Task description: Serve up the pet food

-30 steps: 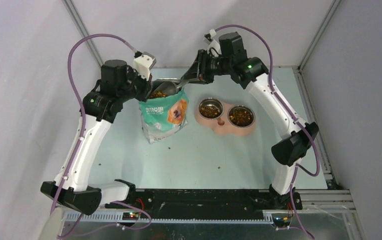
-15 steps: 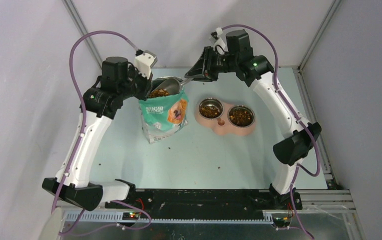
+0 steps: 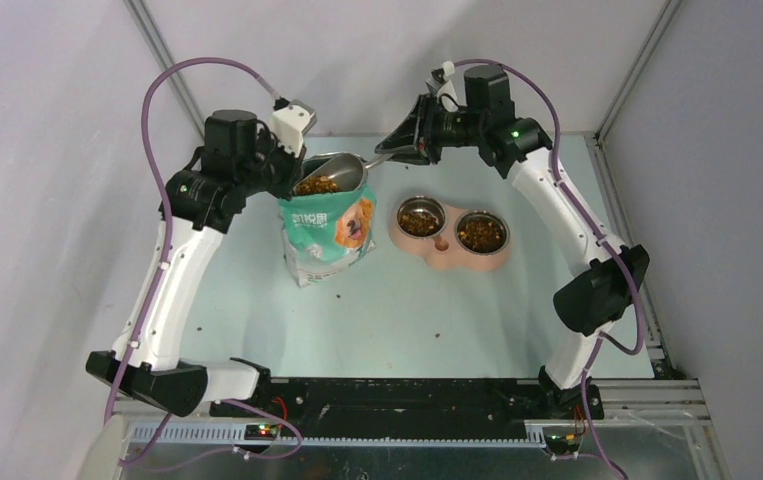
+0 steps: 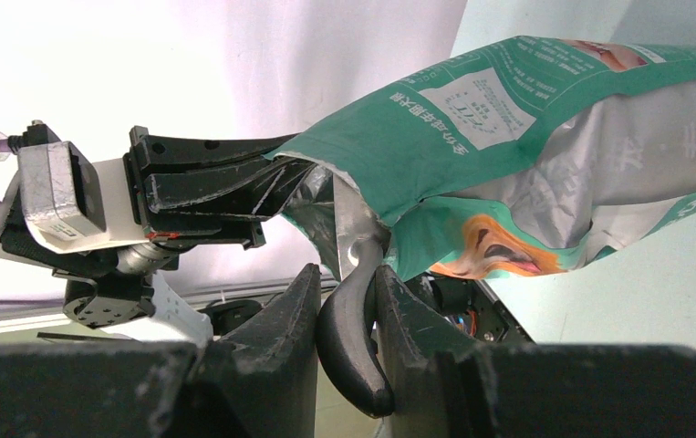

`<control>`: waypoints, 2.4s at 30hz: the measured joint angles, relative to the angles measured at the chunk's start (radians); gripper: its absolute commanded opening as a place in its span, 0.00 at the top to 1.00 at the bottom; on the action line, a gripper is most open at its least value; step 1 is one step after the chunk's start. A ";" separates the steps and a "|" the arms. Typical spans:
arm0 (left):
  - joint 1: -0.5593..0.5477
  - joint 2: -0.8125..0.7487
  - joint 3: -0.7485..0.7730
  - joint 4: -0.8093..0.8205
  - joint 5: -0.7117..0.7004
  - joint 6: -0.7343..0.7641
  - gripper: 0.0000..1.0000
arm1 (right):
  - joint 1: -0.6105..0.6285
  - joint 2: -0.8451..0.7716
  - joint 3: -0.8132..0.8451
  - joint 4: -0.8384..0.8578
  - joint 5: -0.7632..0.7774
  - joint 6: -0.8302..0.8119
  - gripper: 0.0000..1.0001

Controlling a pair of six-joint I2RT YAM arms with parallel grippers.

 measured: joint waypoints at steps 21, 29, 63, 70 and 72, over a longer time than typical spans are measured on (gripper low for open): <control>-0.001 0.031 0.035 -0.025 0.011 0.049 1.00 | -0.100 -0.116 -0.185 0.154 -0.064 0.145 1.00; -0.001 0.050 0.060 -0.051 -0.004 0.094 1.00 | -0.117 -0.113 -0.373 0.430 -0.139 0.322 1.00; 0.010 0.068 0.072 -0.046 -0.105 0.129 1.00 | -0.360 -0.105 -0.576 0.761 -0.146 0.546 1.00; 0.011 0.068 0.072 -0.046 -0.112 0.129 1.00 | -0.430 -0.138 -0.695 0.834 -0.136 0.569 1.00; 0.011 0.068 0.072 -0.046 -0.112 0.128 1.00 | -0.453 -0.146 -0.730 0.862 -0.137 0.578 1.00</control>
